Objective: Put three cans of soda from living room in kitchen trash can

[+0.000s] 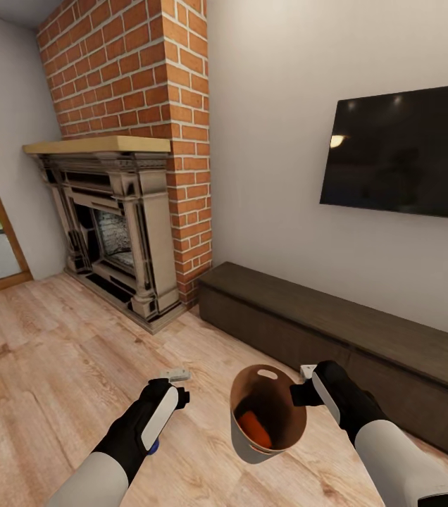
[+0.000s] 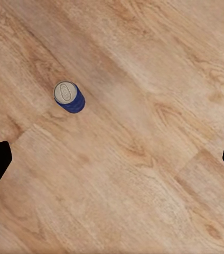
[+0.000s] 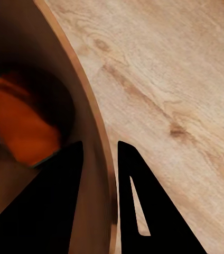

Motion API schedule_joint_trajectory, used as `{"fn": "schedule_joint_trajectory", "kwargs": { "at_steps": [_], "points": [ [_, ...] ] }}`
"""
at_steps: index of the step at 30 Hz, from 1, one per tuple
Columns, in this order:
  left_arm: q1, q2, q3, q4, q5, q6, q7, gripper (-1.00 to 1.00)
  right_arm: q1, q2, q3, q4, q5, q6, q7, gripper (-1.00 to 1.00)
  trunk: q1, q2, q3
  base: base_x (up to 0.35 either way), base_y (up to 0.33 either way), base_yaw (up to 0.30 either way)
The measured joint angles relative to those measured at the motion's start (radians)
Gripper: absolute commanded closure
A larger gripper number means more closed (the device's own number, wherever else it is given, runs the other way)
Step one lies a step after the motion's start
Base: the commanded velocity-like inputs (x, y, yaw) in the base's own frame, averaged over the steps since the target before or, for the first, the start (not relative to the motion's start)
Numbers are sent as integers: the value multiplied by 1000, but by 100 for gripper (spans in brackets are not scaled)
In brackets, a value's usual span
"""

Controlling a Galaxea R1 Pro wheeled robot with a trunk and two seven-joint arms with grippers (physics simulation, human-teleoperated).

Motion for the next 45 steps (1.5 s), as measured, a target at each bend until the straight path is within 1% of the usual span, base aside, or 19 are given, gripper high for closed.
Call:
{"fn": "schedule_joint_trajectory", "kwargs": {
  "at_steps": [23, 28, 32, 36, 40, 45],
  "points": [
    [0, 0, 0, -1, 0, 0, -1, -100, 0, -1, 0, 0, -2, 0, -1, 100, 0, 0, 0, 0, 0, 0],
    [0, 1, 0, -2, 0, 0, -23, -100, 0, 0, 1, 0, -3, -1, -1, 100, 0, 0, 0, 8, 9, 0],
    [0, 2, 0, -2, 0, 1, -28, -100, 0, 1, 1, 0, 10, -1, -4, 100, 0, 0, 0, 167, 181, 0],
    [0, 2, 0, -2, 0, 1, -28, -100, 0, 0, 1, 0, -10, 0, -1, 100, 0, 0, 0, 221, 234, 0],
    [0, 1, 0, -2, 0, 1, -28, -100, 0, 0, 1, 0, 1, 0, -2, 100, 0, 0, 0, 185, 184, 0],
    [0, 1, 0, -2, 0, 0, -28, -100, 0, 0, 1, 0, -8, 0, -1, 100, 0, 0, 0, 98, 69, 0]
  ]
}}
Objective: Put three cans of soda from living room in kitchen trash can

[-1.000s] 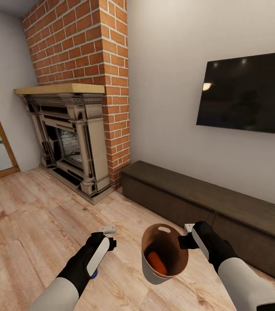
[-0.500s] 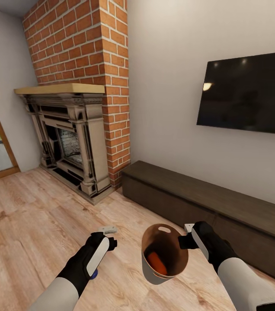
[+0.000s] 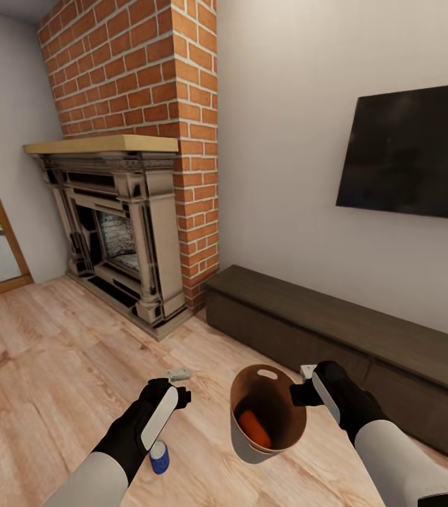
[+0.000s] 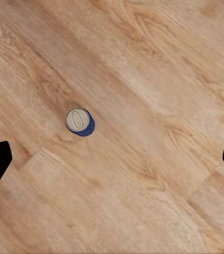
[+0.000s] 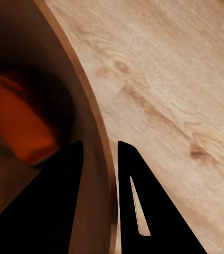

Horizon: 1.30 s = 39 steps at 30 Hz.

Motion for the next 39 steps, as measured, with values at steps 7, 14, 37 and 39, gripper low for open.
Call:
{"fn": "schedule_joint_trajectory", "kwargs": {
  "at_steps": [7, 14, 37, 39],
  "points": [
    [0, 0, 0, 0, -1, 0, 0, -100, 0, 0, -1, 0, 8, 0, 0, 100, 0, 0, 0, 197, 58, 0],
    [0, 0, 0, 0, 0, -1, 0, -100, 0, 1, 0, 0, 6, 0, 2, 100, 0, 0, 0, 292, 132, -2],
    [0, -1, 0, 0, 0, -12, -1, -100, 0, 4, 0, 0, 10, 0, 1, 100, 0, 0, 0, 145, 49, -206],
    [0, -2, 0, 0, 1, -12, -1, -100, 0, 4, 0, 0, 7, 0, 1, 100, 0, 0, 0, 2, 132, -24]
  ]
}}
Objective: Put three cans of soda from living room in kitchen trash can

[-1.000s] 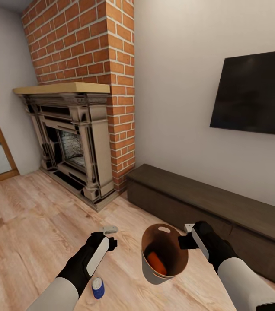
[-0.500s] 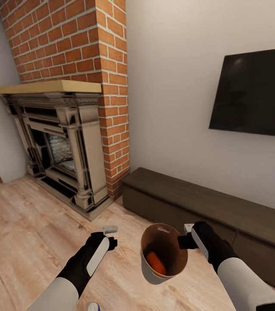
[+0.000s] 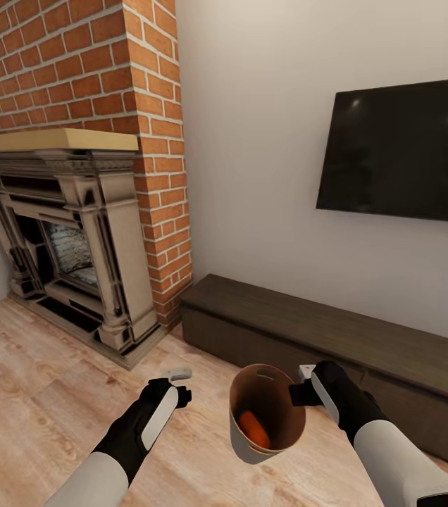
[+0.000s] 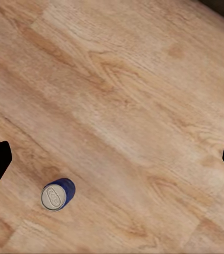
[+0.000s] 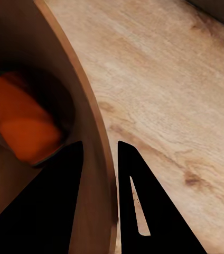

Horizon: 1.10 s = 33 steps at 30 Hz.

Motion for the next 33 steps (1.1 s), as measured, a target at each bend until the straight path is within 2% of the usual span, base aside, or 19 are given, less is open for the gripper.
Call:
{"fn": "schedule_joint_trajectory", "kwargs": {
  "at_steps": [11, 18, 24, 33],
  "points": [
    [0, 0, 0, 0, 1, 0, 0, -100, 0, -1, 0, 0, 1, 0, 0, 100, 0, 0, 0, 25, 263, -5],
    [0, 1, 0, 0, 1, -1, 0, -100, 0, -2, 0, 0, -3, 0, 0, 100, 0, 0, 0, 212, 231, 0],
    [0, 0, 0, 0, 1, -1, 0, -100, 0, -1, 0, 0, -3, 0, 0, 100, 0, 0, 0, 237, 68, 0],
    [0, -4, 0, 0, 1, -3, 1, -100, 0, -1, 0, 0, -2, 0, 0, 100, 0, 0, 0, 40, 7, 0]
  ]
}}
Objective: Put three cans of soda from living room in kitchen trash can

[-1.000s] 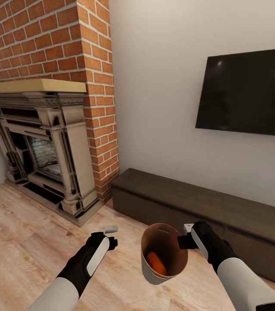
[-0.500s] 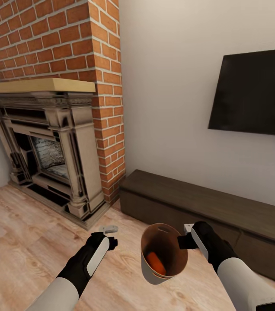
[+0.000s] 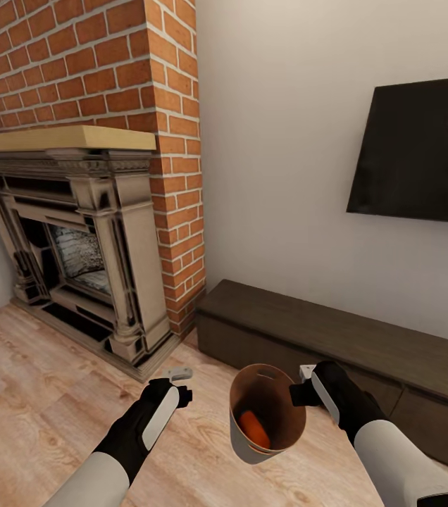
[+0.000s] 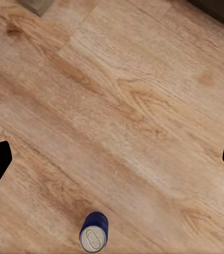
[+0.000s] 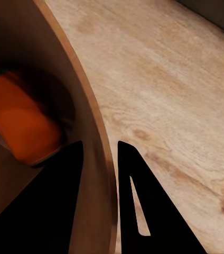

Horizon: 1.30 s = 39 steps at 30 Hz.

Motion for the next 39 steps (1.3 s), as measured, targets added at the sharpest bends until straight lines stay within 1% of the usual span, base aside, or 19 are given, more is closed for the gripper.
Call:
{"fn": "schedule_joint_trajectory", "kwargs": {
  "at_steps": [6, 10, 14, 19, 24, 29, 39],
  "points": [
    [0, 0, 0, 0, 0, 0, 0, -100, 0, 0, 0, 0, -5, 0, 0, 100, 0, 0, 0, 30, -48, 0],
    [0, 1, -1, 0, -2, -8, -1, -100, 0, 0, 0, 0, 3, 0, 0, 100, 0, 0, 0, 149, -35, 0],
    [0, 1, -1, 0, -3, -15, -1, -100, 0, 1, 0, 0, -7, 0, 1, 100, 0, 0, 0, 188, -99, 0],
    [0, 1, 0, 0, -4, -18, -1, -100, 0, 1, 0, 0, 10, 0, -1, 100, 0, 0, 0, 107, -76, 0],
    [0, 1, -1, 0, -4, -18, -1, -100, 0, 3, 1, 0, -5, 0, -1, 100, 0, 0, 0, 24, -24, 0],
    [0, 1, 0, 0, -4, -18, -1, -100, 0, 3, 1, 0, 3, 0, -2, 100, 0, 0, 0, 5, -32, 0],
    [0, 1, 0, 0, -3, -19, -1, -100, 0, 0, 6, 0, 0, 0, -1, 100, 0, 0, 0, 1, -4, 0]
  ]
}}
